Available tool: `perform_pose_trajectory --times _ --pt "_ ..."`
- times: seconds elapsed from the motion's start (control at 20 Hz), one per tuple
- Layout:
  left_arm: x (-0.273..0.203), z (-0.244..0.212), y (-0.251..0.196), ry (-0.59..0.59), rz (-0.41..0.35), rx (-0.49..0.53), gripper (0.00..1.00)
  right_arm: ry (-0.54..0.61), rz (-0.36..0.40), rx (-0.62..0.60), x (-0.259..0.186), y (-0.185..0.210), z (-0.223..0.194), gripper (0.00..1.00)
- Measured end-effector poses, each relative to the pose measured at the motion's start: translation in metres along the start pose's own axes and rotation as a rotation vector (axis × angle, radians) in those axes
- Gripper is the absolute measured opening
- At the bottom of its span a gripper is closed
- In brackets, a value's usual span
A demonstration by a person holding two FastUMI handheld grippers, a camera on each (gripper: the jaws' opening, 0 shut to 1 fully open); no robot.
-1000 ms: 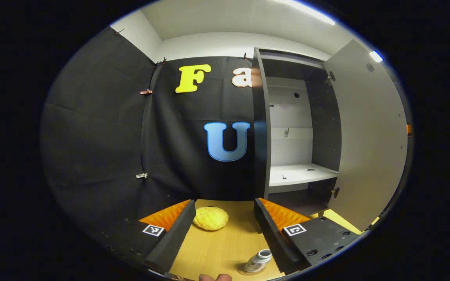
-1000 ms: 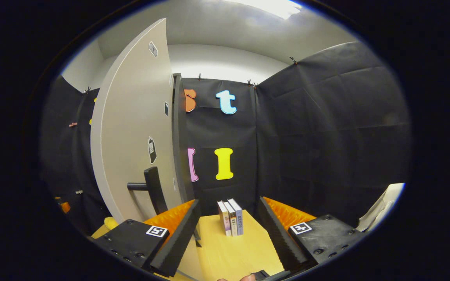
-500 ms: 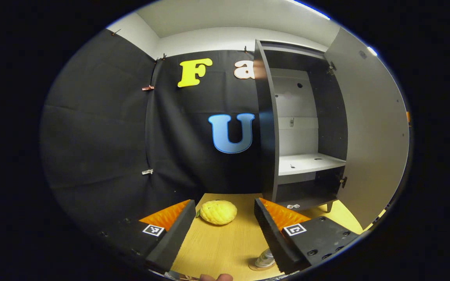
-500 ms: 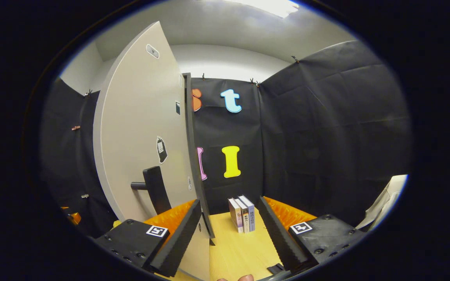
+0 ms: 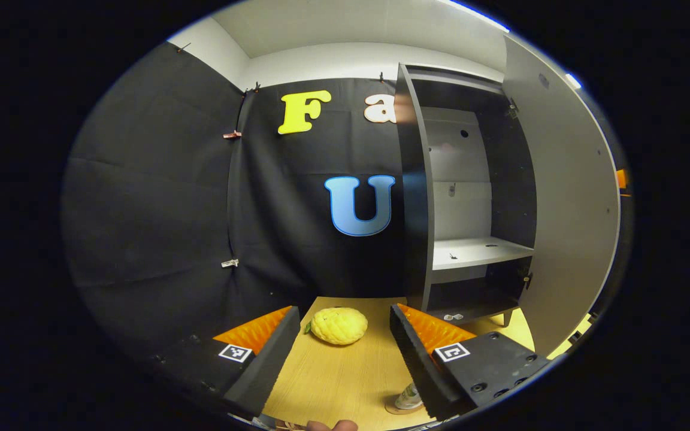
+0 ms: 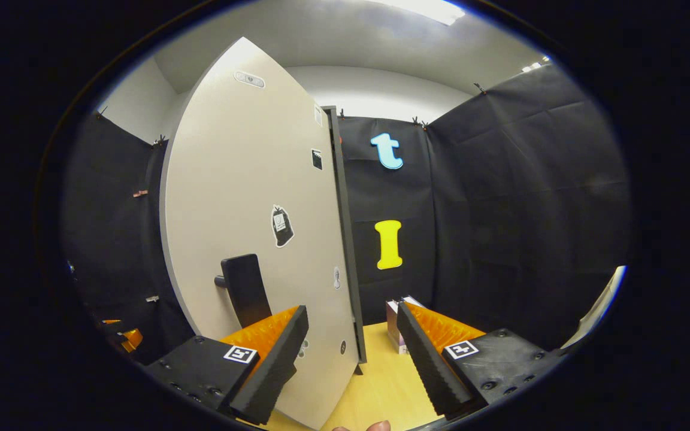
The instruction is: Open the cabinet door with the right hand, grasp the bottle in the cabinet with the left hand and place it on the coaster, then close the cabinet door with the right hand.
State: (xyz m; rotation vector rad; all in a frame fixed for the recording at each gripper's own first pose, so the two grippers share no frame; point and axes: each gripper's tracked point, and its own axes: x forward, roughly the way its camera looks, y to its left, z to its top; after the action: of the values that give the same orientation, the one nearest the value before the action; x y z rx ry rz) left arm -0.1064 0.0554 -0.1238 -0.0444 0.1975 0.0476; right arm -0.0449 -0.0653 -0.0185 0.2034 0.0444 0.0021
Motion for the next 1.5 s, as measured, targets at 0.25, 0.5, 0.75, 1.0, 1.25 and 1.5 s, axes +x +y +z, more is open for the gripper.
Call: perform_pose_trajectory --times 0.25,0.5,0.75,1.0,1.25,1.5 --pt "-0.001 -0.001 0.002 0.004 0.004 0.002 0.95 0.017 0.063 -0.006 0.011 0.037 -0.006 0.98" --pt "-0.001 0.001 0.002 0.0 0.005 0.005 0.95 0.056 0.155 0.005 0.02 0.083 -0.022 0.98" --pt "0.0 0.001 0.0 0.002 -0.004 0.005 0.95 0.092 0.244 -0.021 0.013 0.115 -0.031 0.98" --pt "0.002 0.003 -0.001 0.003 -0.013 -0.007 0.95 0.084 0.216 -0.022 0.016 0.102 -0.031 0.98" --pt "0.004 0.005 -0.004 0.002 -0.025 -0.009 0.95 0.064 0.162 -0.067 0.019 0.083 -0.031 0.98" --pt "0.006 0.009 -0.007 -0.003 -0.03 -0.007 0.95 0.056 0.106 -0.131 0.021 0.063 -0.036 0.98"
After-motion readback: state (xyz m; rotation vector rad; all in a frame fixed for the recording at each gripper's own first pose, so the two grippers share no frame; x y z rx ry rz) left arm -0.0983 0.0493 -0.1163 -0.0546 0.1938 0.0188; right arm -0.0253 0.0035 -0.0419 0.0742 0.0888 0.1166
